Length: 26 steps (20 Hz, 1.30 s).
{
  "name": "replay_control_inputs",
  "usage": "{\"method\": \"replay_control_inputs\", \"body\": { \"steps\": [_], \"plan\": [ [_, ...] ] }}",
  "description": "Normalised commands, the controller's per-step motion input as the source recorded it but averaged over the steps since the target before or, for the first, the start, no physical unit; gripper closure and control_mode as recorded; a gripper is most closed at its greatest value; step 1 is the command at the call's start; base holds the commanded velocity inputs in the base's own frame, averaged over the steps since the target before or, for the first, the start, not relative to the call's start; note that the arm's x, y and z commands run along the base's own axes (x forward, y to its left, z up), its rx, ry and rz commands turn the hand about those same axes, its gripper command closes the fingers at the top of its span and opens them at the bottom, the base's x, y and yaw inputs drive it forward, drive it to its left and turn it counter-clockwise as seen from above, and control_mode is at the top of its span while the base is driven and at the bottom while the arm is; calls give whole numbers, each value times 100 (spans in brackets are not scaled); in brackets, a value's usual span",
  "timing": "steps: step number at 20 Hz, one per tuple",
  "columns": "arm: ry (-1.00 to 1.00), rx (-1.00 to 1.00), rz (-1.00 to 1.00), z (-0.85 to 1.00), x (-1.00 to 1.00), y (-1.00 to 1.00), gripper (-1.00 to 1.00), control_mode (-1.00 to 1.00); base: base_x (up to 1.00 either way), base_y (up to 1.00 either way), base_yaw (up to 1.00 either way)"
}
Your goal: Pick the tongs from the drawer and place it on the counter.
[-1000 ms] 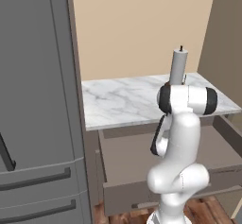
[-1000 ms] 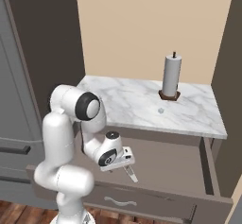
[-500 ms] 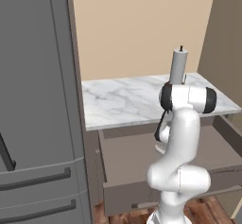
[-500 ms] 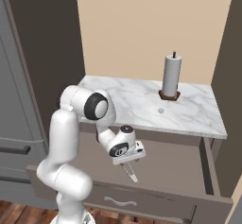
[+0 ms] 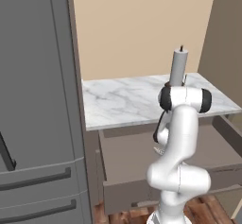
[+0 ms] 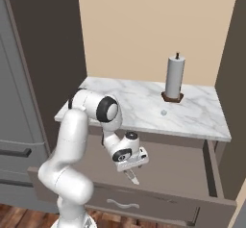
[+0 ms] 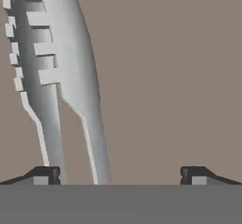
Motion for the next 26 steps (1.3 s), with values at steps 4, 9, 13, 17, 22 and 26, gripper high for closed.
{"method": "replay_control_inputs", "body": {
  "steps": [4,9,13,17,22,26],
  "plan": [
    [15,0,0,-62,0,0,-100,-100,0,0,0],
    [21,0,0,-68,-1,0,-100,-100,0,0,0],
    [21,0,0,-66,-21,-1,100,-100,0,0,0],
    [23,0,1,-63,-44,-25,100,-100,0,0,0],
    [12,4,2,-40,-75,-55,100,-100,0,0,0],
    [0,13,6,8,-70,-42,100,-100,0,0,0]
  ]
}}
